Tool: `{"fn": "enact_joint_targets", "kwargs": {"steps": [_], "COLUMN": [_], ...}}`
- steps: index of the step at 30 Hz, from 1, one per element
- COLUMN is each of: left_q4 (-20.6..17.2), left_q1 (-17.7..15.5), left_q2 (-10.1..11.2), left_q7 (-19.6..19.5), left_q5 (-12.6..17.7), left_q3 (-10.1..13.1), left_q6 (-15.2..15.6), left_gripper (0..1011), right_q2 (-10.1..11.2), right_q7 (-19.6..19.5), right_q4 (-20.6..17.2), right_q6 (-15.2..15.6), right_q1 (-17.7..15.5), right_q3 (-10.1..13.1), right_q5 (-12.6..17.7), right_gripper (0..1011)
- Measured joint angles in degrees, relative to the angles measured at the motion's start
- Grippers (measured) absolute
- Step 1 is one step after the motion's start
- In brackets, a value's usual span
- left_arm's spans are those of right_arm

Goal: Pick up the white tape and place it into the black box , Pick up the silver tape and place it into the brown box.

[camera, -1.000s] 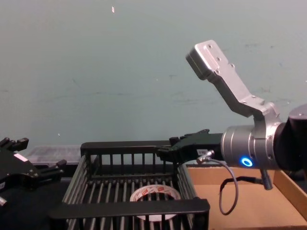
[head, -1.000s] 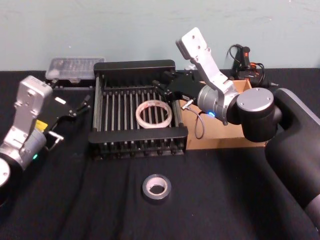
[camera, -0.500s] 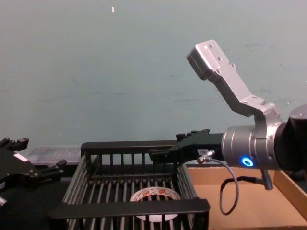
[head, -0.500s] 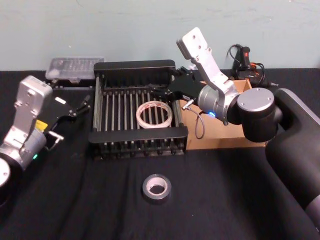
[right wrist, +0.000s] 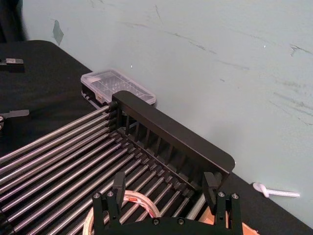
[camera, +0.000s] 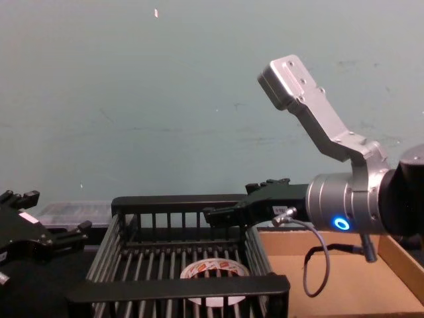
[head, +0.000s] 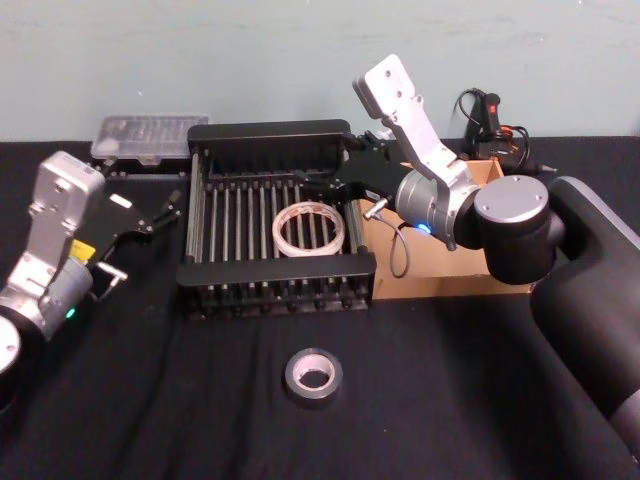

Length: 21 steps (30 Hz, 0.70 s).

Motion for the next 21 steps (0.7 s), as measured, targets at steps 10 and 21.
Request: {"fn": "enact_joint_targets", "kwargs": {"steps": [10,21], "left_q4": [0.0,0.0], "left_q1": [0.0,0.0], "left_q2": [0.0,0.0], "left_q7": [0.0,0.0], "left_q5": [0.0,0.0], "left_q3": [0.0,0.0], "left_q6": [0.0,0.0], "left_gripper": [1001,1001], "right_q2": [1.5,6.9], "right_q7": [0.5,0.6], "right_q4": [-3.6,-14.4], "right_q6": [0.6,3.4], "right_q1": [-1.7,-7.9], "right_q3": [1.3,3.8], "right_q5": [0.5,1.5], "right_gripper": [1002,1002]}}
